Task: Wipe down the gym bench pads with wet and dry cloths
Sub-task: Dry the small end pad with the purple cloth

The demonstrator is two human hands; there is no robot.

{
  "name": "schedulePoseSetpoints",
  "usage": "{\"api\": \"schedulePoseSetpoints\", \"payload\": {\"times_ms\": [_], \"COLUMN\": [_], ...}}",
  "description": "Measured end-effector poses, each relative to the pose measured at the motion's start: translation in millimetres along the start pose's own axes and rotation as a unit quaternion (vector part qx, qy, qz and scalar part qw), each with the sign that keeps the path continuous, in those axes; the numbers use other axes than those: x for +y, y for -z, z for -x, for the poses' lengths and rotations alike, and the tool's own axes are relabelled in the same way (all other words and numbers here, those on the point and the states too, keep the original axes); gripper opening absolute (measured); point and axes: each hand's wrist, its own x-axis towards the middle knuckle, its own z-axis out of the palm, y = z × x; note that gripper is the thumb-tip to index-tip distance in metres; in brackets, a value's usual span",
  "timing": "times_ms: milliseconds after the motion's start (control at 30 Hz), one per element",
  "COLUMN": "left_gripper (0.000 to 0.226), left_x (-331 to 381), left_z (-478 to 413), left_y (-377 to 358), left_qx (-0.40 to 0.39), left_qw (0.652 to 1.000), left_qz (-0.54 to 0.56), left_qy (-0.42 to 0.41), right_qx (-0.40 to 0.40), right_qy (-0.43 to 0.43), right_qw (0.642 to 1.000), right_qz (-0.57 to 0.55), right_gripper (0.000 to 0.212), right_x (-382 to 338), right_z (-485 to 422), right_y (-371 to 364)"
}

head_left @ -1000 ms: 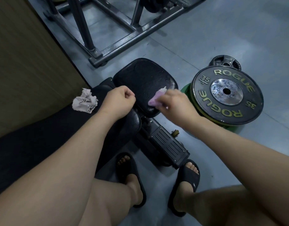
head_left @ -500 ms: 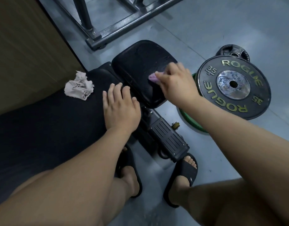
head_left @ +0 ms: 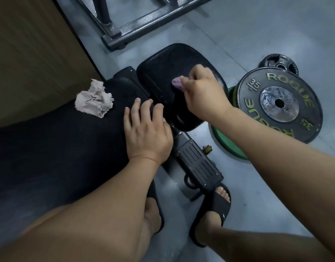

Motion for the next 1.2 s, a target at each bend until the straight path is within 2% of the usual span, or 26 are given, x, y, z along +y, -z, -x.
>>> {"api": "schedulePoseSetpoints", "payload": {"times_ms": [67,167,233,367,433,533,667,800,900,1000,1133,1200], "left_gripper": [0.038,0.037,0.038,0.037,0.035,0.033,0.032,0.032,0.032,0.036,0.033,0.032], "left_x": [0.0,-0.5,-1.4,-1.6,-1.9,-2.7,-2.9,-3.1,-4.1,-4.0,-3.3,-2.8], "left_z": [0.0,0.1,-0.6,0.6,0.5,0.7,-1.1,1.1,0.3,0.4,0.5,1.1], "left_y": [0.5,-0.3,-0.9,-2.1,-2.4,-2.7,-2.3,-2.4,-2.0,-1.4,-1.9,-2.4], "left_qx": [0.0,0.003,0.008,0.019,0.027,0.027,0.026,0.033,0.035,0.031,0.031,0.031], "left_qw": [1.0,1.0,1.0,1.0,0.999,0.999,0.999,0.999,0.999,0.999,0.999,0.999], "left_qz": [0.003,0.004,0.006,0.016,0.024,0.025,0.023,0.03,0.029,0.03,0.026,0.021], "left_qy": [0.001,-0.004,-0.005,-0.005,-0.008,-0.008,-0.008,-0.015,-0.015,-0.015,-0.015,-0.015], "right_qx": [-0.012,-0.066,-0.082,-0.044,-0.043,-0.062,-0.107,-0.107,-0.094,-0.085,-0.115,-0.114], "right_qy": [0.011,0.087,0.121,0.079,0.046,0.075,0.118,0.111,0.107,0.095,0.087,0.098], "right_qw": [1.0,0.993,0.988,0.996,0.998,0.995,0.986,0.988,0.989,0.991,0.988,0.986], "right_qz": [-0.011,-0.05,-0.052,-0.028,-0.016,-0.022,-0.04,-0.032,-0.045,-0.044,-0.056,-0.067], "right_gripper": [0.029,0.038,0.036,0.024,0.024,0.024,0.034,0.028,0.036,0.027,0.045,0.047], "right_x": [-8.6,-20.7,-19.2,-21.3,-25.1,-24.8,-19.0,-30.7,-40.2,-34.3,-22.4,-20.4], "right_z": [13.0,59.0,66.2,14.5,-7.1,7.8,41.2,4.5,-16.3,0.8,62.5,79.1], "right_y": [1.8,19.4,22.6,0.5,-11.0,-8.8,12.5,-5.9,-16.2,-11.1,13.1,23.3]}}
